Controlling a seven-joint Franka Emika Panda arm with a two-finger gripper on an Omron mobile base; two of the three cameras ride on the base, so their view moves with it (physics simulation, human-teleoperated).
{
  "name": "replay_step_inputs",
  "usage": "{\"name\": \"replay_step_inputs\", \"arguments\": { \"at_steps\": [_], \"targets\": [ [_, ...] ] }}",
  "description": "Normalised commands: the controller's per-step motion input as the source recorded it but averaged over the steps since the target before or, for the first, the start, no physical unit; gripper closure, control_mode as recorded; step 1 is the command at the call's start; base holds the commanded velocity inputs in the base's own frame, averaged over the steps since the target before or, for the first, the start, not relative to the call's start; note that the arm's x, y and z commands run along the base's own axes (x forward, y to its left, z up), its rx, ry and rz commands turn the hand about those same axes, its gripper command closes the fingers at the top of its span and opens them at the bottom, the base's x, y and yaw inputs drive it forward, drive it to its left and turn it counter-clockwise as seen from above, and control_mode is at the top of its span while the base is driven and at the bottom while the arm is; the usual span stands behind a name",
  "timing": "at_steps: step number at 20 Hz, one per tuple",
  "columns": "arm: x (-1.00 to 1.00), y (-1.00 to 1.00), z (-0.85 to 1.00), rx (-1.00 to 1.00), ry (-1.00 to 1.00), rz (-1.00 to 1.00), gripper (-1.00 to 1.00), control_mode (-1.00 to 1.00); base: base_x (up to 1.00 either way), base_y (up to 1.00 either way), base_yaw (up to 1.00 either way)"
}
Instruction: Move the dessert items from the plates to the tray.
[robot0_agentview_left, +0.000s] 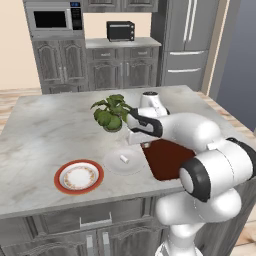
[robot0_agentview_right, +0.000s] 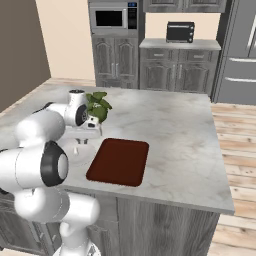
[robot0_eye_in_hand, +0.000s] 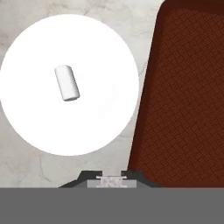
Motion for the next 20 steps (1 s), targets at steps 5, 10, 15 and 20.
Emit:
{"name": "replay_step_inputs", "arguments": {
  "at_steps": [5,10,15,20],
  "targets": [
    [0.02,-0.78,0.06,0.0,0.02,-0.05,1.0,-1.0,0.0,0.0,0.0],
    [0.0,-0.8,0.03,0.0,0.04,-0.04,1.0,-1.0,0.0,0.0,0.0],
    [0.12,-0.63,0.0,0.0,0.0,-0.01,1.0,-1.0,0.0,0.0,0.0],
    [0.44,-0.32,-0.05,0.0,0.0,0.0,1.0,-1.0,0.0,0.0,0.0]
  ]
}}
